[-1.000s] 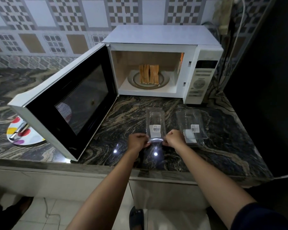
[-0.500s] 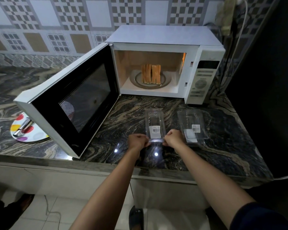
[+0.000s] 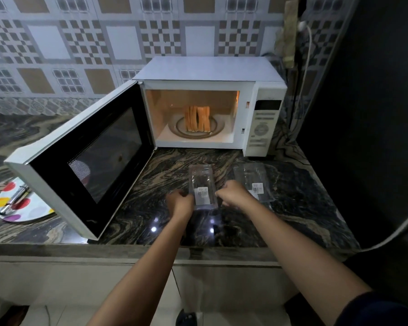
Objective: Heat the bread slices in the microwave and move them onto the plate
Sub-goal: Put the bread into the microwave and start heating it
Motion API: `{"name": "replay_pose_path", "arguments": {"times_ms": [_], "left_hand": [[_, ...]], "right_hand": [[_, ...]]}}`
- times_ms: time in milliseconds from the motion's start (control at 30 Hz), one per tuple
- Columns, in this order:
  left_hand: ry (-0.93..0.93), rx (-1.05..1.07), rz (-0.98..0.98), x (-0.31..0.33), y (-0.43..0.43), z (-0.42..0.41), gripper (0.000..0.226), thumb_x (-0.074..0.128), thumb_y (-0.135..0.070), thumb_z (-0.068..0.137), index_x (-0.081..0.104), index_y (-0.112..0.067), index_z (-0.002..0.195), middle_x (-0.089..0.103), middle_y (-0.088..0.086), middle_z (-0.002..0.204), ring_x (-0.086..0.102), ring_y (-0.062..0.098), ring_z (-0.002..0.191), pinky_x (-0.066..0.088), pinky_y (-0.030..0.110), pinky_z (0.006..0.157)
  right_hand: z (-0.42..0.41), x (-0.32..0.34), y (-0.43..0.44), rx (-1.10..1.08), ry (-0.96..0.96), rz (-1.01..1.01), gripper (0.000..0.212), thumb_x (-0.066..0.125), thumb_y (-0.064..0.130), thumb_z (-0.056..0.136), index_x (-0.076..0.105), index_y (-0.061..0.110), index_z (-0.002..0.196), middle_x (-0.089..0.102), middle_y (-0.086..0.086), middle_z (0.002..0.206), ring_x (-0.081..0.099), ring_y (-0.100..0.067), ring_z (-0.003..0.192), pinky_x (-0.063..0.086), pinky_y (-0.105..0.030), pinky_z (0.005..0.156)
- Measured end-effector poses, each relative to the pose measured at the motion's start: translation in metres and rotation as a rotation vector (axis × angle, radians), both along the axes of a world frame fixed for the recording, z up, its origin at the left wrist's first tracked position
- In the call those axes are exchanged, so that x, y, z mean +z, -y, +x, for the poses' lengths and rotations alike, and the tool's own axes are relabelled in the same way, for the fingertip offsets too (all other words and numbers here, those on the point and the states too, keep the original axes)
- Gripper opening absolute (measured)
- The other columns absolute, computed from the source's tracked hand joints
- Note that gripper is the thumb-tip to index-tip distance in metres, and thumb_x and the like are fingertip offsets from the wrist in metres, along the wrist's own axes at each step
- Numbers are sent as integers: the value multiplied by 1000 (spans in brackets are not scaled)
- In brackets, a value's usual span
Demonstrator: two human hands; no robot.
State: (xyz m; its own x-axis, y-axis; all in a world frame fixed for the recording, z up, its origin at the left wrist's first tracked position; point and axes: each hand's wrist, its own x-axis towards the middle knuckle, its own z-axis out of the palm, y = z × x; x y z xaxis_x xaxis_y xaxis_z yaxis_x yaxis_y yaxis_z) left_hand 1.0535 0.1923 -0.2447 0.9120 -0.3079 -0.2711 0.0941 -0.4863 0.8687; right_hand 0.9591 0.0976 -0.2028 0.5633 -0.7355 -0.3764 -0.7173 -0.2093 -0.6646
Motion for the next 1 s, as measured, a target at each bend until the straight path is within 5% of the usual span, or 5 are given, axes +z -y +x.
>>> {"name": "replay_pose_path", "arguments": {"times_ms": [333,467,667,800,1000], "left_hand": [[141,-322,-116,29,59,-47,41,52,-35,92,55,-1,115,58,16,117,55,32,109,41,32,89],[-61,-473,82,9,75,-74,79,43,-58,89,35,3,139,41,23,142,41,38,129,36,38,104],[-364,-422,3,-29,79,-84,102,51,-74,66,48,6,128,54,25,128,54,37,117,44,42,102],[-384,-335,-97,-35,76,-83,20,62,-18,87,62,2,82,61,17,77,61,27,79,52,38,82],[-428,-286,-122,-39,69,-81,19,61,5,82,59,-7,67,62,22,92,65,34,92,56,41,84]], "right_hand": [[-79,8,70,-453,291,-314,26,59,22,88,55,6,109,60,-7,106,58,-24,99,41,-25,76],[-95,-26,81,-462,139,-90,34,58,44,87,48,13,75,48,-3,75,50,-16,68,38,-26,61],[-101,-53,69,-522,309,382,25,54,28,93,54,6,105,57,-6,84,56,-17,68,48,-25,62],[-102,-57,66,-576,326,431,7,54,8,92,53,1,89,58,-13,77,60,-20,73,51,-20,57],[-103,-66,63,-616,321,373,17,56,-11,82,57,0,69,60,-16,71,60,-16,61,52,-15,50]]}}
